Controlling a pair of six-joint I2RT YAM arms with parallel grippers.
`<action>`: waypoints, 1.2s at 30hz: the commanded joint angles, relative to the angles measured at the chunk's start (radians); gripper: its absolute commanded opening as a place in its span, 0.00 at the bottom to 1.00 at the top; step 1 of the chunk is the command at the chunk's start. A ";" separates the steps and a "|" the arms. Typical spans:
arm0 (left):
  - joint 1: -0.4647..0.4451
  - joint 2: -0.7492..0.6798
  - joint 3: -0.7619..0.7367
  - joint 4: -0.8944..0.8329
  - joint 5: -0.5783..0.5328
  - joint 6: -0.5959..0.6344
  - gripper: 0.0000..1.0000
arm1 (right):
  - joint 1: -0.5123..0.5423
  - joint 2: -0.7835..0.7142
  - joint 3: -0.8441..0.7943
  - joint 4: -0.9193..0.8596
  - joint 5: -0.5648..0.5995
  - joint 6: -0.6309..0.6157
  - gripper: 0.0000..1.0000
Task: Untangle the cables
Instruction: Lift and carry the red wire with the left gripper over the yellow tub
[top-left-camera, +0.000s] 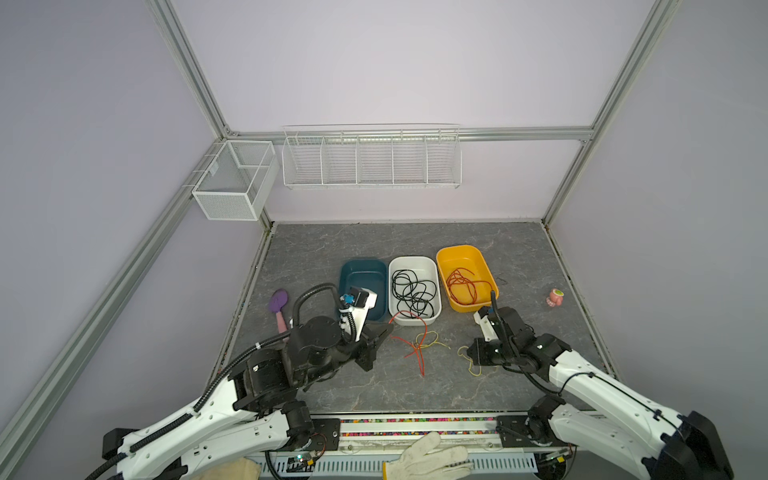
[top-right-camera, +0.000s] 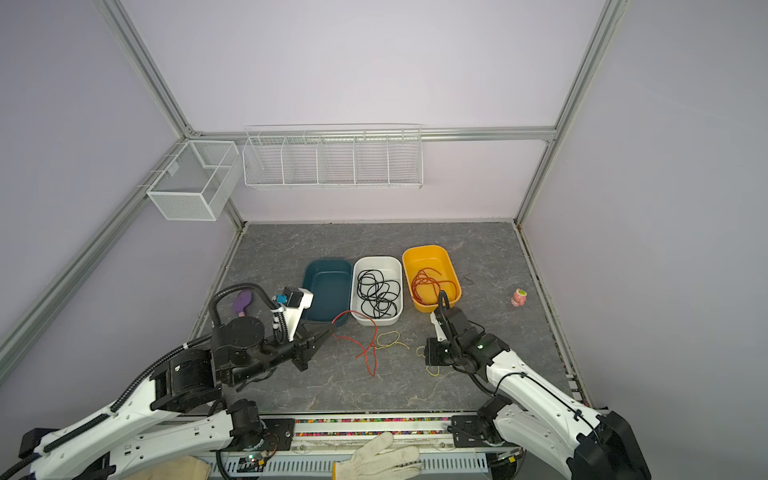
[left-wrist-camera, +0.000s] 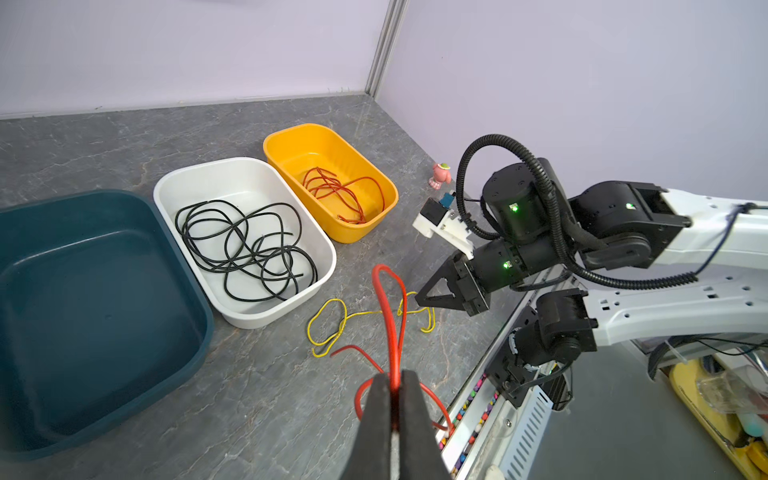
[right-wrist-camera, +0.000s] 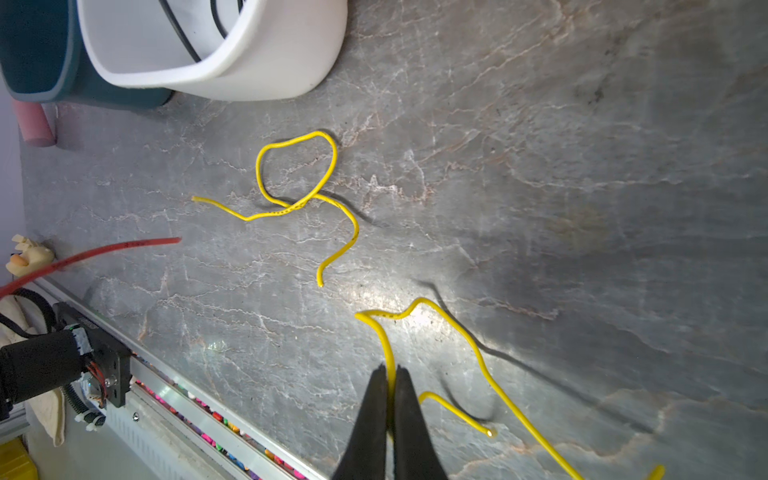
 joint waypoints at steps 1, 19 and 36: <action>0.023 0.112 0.100 -0.042 -0.005 0.059 0.00 | -0.005 0.001 -0.035 -0.046 -0.011 0.007 0.06; 0.210 0.648 0.604 -0.025 0.281 0.236 0.00 | -0.008 -0.162 0.007 -0.147 0.044 0.023 0.77; 0.254 1.095 1.060 -0.069 0.383 0.293 0.00 | -0.007 -0.429 0.150 -0.375 0.108 0.070 0.92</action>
